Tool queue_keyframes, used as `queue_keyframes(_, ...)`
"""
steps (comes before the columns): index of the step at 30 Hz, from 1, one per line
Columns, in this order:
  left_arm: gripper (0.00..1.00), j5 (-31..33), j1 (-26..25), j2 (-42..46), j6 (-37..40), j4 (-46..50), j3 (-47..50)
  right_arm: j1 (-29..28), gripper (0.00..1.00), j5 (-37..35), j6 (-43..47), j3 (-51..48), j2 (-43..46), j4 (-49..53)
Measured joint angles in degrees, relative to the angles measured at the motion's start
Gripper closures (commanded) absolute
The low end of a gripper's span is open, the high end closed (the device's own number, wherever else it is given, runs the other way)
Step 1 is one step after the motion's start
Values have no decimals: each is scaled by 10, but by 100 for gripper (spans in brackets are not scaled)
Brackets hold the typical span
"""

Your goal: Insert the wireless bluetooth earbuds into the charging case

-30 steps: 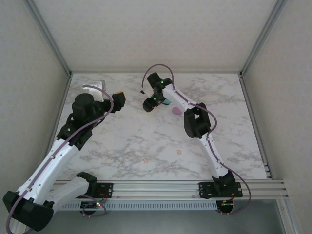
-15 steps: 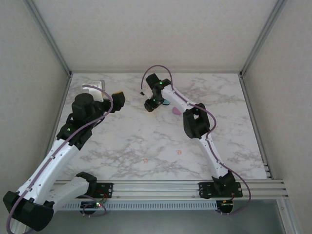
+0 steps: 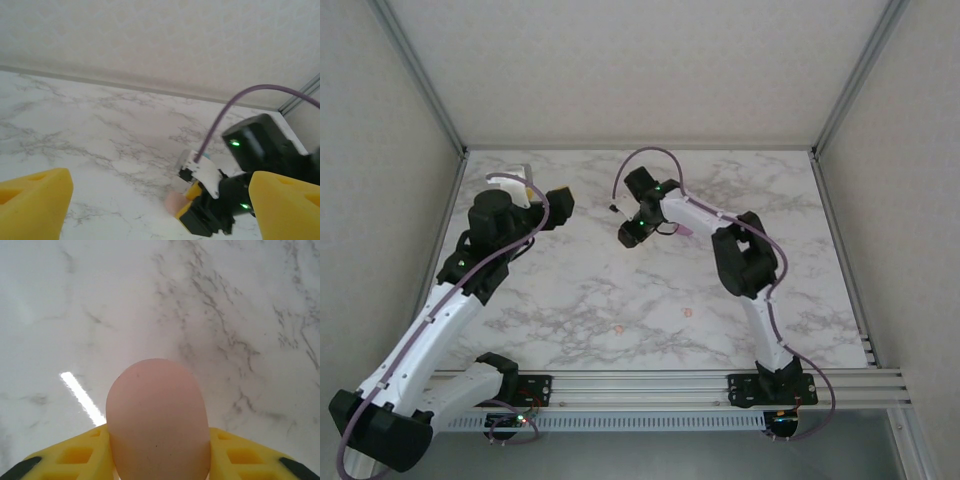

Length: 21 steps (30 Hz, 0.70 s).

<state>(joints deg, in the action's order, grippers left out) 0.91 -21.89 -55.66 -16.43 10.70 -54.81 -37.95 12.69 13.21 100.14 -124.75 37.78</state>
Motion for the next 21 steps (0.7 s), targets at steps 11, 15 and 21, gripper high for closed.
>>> queue_keyframes(11,18,-169,3,-91,-59,-6,-50,-14,68,31,-18,-290,381,-235)
queue_keyframes(15,20,-249,-2,-138,-85,-21,-85,-31,67,30,-12,-305,434,-260)
queue_keyframes(21,21,-325,-31,-173,-94,-30,-111,-37,67,19,-5,-311,455,-264)
